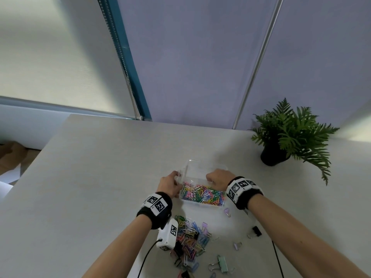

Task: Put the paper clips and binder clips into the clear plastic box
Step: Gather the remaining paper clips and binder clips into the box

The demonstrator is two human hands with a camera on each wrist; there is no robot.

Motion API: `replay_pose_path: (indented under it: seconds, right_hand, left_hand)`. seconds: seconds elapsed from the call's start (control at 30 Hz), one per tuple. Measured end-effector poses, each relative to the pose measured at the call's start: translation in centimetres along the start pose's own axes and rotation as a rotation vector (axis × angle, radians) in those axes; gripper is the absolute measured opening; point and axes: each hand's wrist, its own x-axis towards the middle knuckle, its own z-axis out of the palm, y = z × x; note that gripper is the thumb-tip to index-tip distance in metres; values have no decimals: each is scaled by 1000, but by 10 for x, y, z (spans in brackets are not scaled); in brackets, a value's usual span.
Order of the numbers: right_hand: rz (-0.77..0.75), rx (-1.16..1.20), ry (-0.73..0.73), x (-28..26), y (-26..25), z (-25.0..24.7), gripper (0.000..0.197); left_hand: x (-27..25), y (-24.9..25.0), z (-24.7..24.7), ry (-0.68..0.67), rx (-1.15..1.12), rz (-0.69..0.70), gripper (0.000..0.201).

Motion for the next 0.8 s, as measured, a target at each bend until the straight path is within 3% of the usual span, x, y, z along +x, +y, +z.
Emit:
replay_pose_path:
  seconds: [0.2, 0.33, 0.43, 0.63, 0.8]
  right_hand:
    - [-24, -32, 138, 0, -1, 14, 18]
    - [-40, -66, 220, -3, -2, 24, 34]
    - [-38, -57, 248, -4, -2, 26, 41]
    - [9, -57, 287, 0, -7, 28, 32]
    - [-39, -93, 247, -7, -2, 35, 37]
  left_hand:
    - [1, 0, 1, -5, 26, 13, 36]
    - [2, -3, 1, 7, 27, 21, 38]
    - [3, -2, 2, 4, 7, 12, 38]
    - [5, -3, 4, 14, -6, 1, 41]
    - [7, -4, 6, 38, 0, 3, 38]
